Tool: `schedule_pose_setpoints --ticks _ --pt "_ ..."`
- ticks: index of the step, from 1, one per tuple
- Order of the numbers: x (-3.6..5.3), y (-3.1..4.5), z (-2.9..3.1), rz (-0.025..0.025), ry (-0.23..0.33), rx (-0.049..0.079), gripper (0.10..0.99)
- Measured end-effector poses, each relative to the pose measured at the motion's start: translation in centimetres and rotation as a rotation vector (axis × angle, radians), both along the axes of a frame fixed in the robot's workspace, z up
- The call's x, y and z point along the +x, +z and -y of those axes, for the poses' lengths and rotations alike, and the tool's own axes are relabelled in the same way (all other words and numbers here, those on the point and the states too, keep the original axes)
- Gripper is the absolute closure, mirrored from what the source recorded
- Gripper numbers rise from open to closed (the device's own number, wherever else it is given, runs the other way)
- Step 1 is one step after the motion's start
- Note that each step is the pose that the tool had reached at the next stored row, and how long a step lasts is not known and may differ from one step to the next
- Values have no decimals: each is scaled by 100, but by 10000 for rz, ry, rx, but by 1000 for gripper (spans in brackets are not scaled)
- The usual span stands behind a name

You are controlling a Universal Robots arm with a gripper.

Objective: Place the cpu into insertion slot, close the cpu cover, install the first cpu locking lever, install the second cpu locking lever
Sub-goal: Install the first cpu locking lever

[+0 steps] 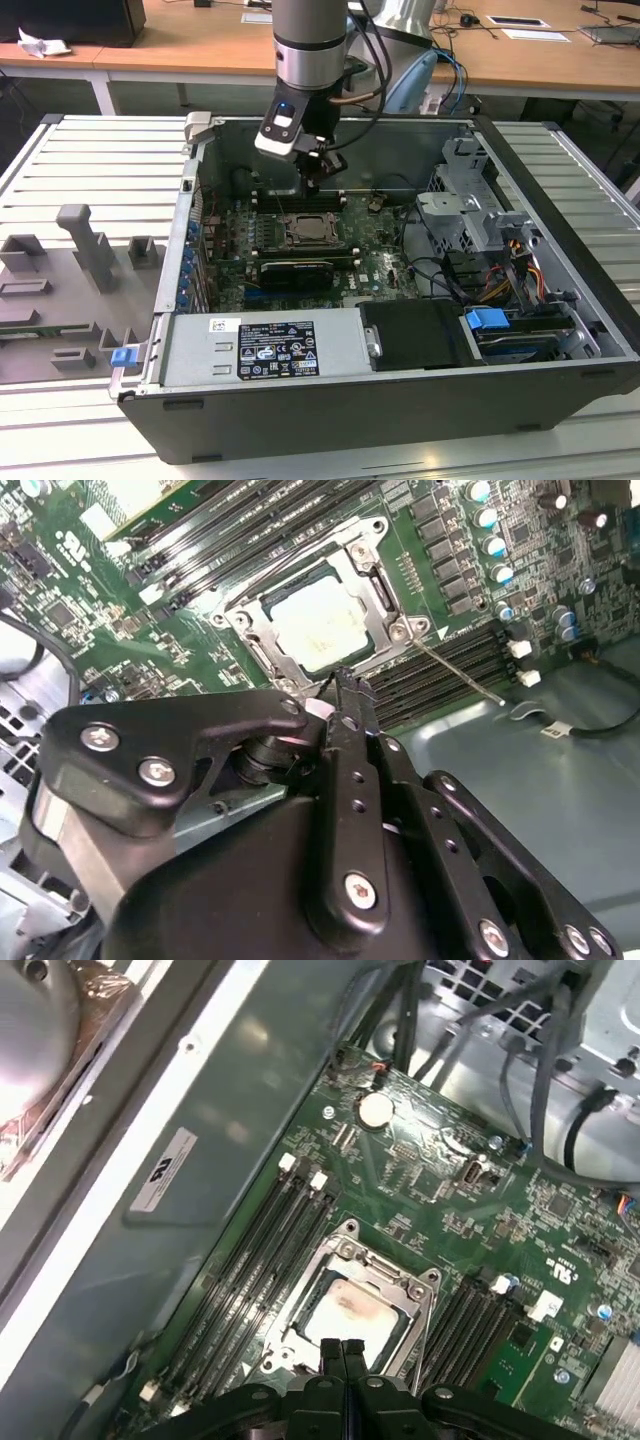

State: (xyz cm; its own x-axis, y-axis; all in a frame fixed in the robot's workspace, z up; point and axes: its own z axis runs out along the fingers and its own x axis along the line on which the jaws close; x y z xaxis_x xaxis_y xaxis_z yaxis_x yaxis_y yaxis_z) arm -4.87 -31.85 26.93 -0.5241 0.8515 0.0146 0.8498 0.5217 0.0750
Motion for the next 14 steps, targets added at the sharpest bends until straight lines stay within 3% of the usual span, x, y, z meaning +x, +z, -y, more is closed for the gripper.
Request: schedule_pose_setpoints --ticks 14 --pt "0 0 0 0 1949 0 980"
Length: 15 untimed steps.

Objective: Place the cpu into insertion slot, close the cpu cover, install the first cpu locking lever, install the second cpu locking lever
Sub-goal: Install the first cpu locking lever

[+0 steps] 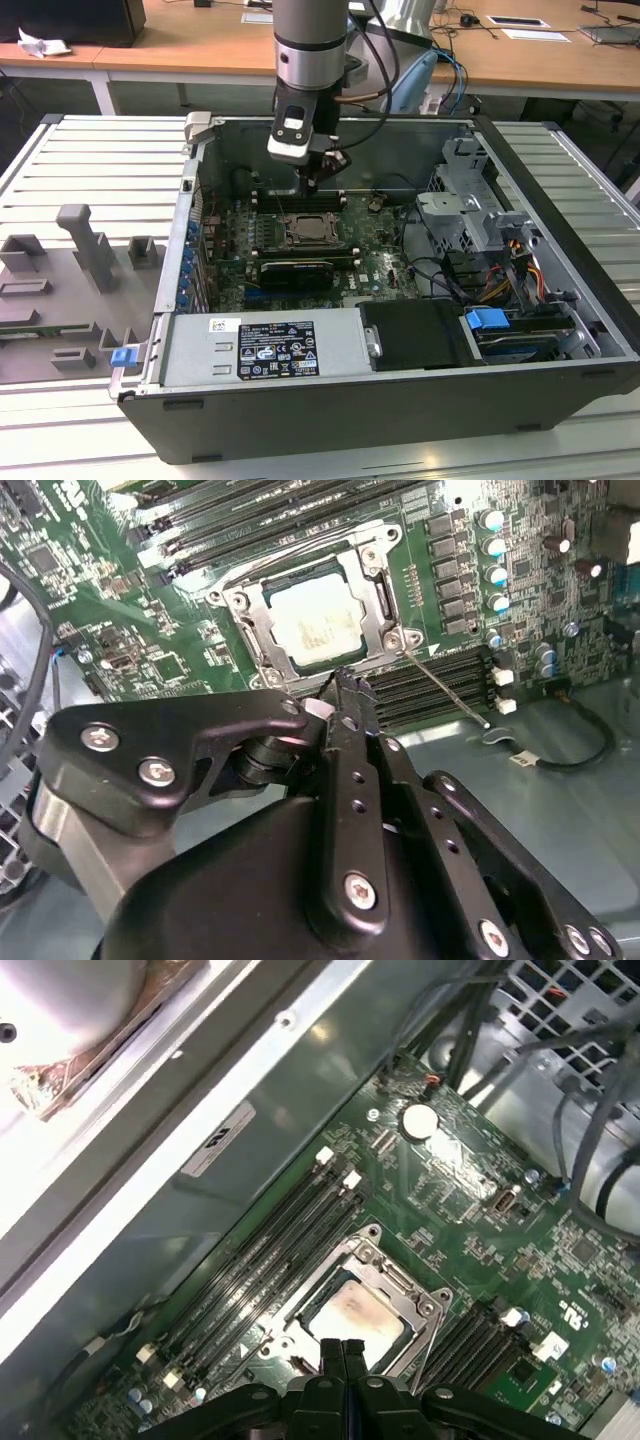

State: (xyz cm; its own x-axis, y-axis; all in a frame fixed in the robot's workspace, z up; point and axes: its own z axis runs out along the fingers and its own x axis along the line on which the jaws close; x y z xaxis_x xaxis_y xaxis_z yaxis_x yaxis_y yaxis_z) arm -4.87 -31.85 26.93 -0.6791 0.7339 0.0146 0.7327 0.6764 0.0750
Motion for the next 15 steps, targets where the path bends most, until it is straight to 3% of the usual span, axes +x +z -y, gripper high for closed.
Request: schedule_pose_setpoints --ticks 9,13,15 --pt "0 0 0 0 2087 0 980" --pt "0 0 0 -1 3551 0 980" --pt "0 1 0 -1 3985 -1 980"
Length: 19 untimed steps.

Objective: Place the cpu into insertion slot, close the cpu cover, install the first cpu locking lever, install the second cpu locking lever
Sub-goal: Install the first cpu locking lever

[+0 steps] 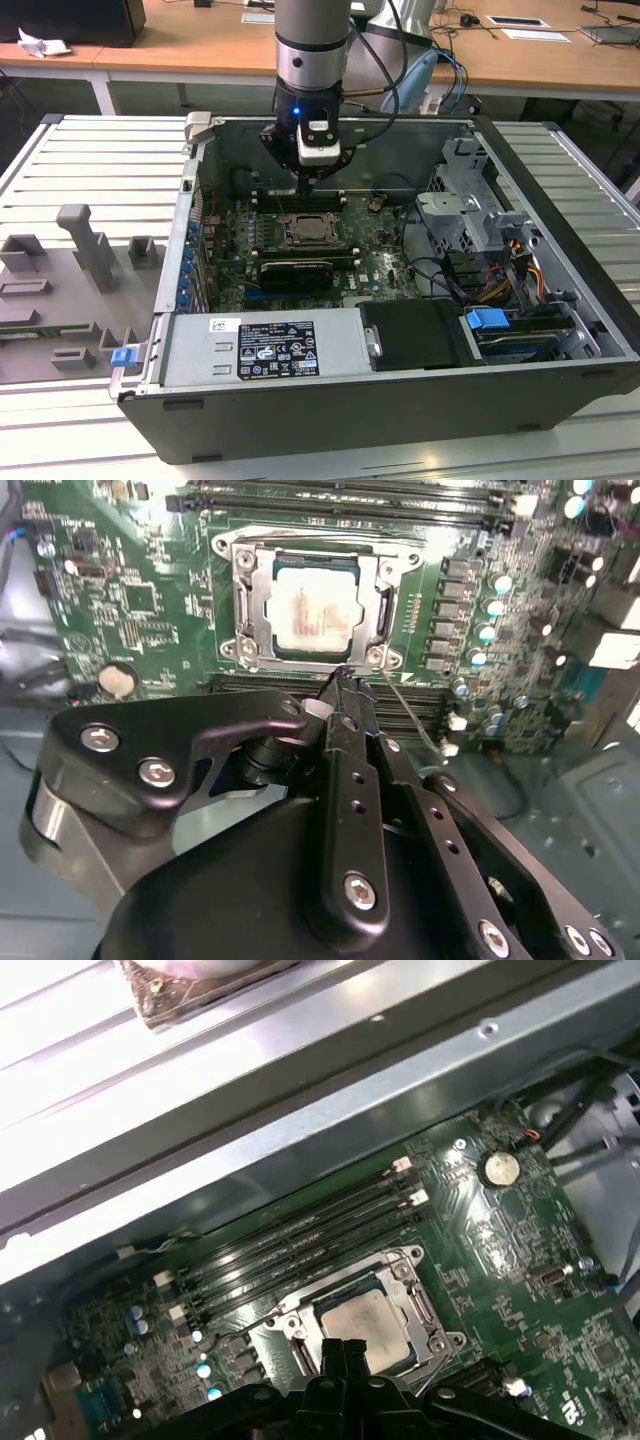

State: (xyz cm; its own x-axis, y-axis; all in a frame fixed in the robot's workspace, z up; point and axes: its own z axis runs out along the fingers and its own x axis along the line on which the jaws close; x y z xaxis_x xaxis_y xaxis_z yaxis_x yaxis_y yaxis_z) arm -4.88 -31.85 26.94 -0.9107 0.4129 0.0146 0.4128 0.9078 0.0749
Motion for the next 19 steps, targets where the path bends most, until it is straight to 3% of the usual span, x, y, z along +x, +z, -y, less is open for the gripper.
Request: schedule_pose_setpoints --ticks 4,12,15,17,19 --pt "-2 -1 0 8 613 1 980" --pt "-68 -1 0 55 718 1 980" --pt "-73 0 1 54 1082 0 980" --pt "-73 0 1 54 1684 2 980" --pt "-120 -2 1 58 1912 5 980"
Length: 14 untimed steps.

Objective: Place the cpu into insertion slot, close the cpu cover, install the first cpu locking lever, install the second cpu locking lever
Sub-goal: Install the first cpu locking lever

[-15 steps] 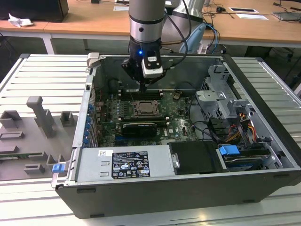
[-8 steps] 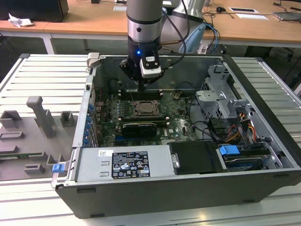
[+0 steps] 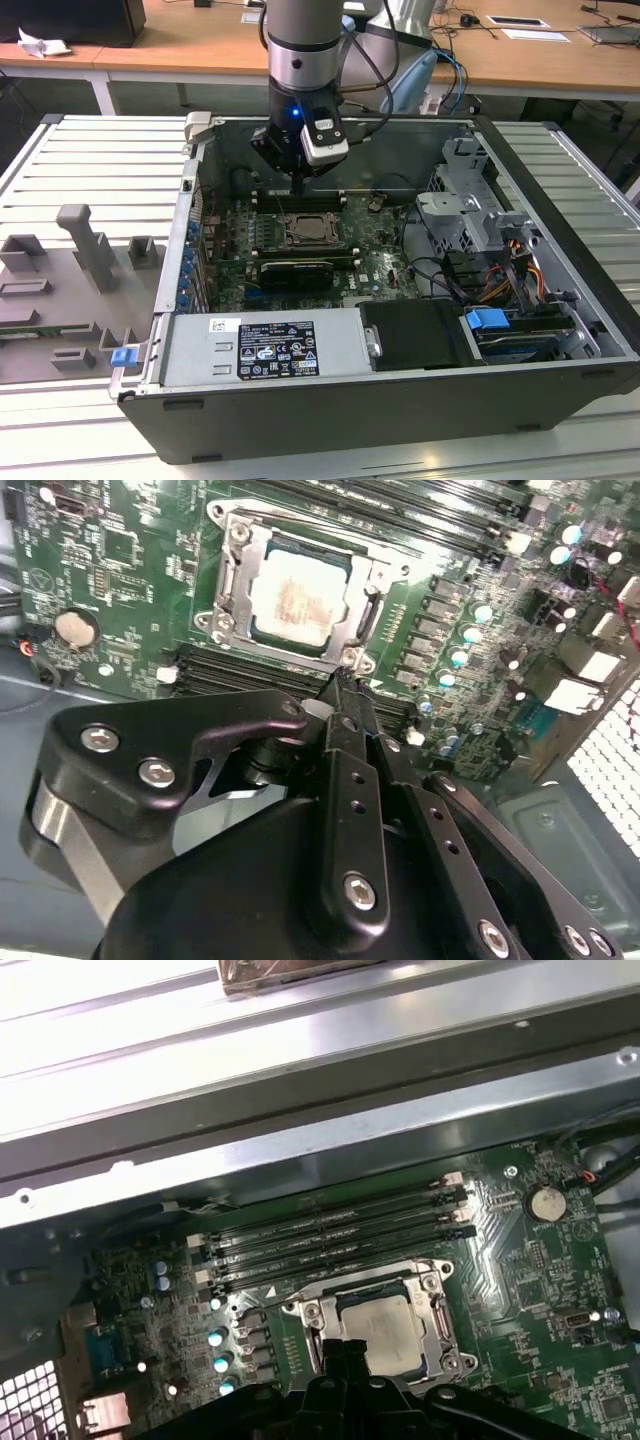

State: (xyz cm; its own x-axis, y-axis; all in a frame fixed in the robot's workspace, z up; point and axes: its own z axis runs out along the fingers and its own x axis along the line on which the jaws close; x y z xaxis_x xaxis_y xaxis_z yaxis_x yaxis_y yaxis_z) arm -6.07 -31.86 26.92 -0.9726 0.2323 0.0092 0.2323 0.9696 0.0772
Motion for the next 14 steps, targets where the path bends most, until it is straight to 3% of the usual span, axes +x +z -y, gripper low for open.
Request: schedule_pose_setpoints --ticks 2,7,9,11,14 --pt "-28 -3 0 5 49 9 980" --pt "-28 -7 0 3 1208 7 980" --pt "-28 -10 0 4 2128 8 980" --pt "-28 -11 0 3 2707 8 980" --pt "-49 -12 0 9 2908 9 980"
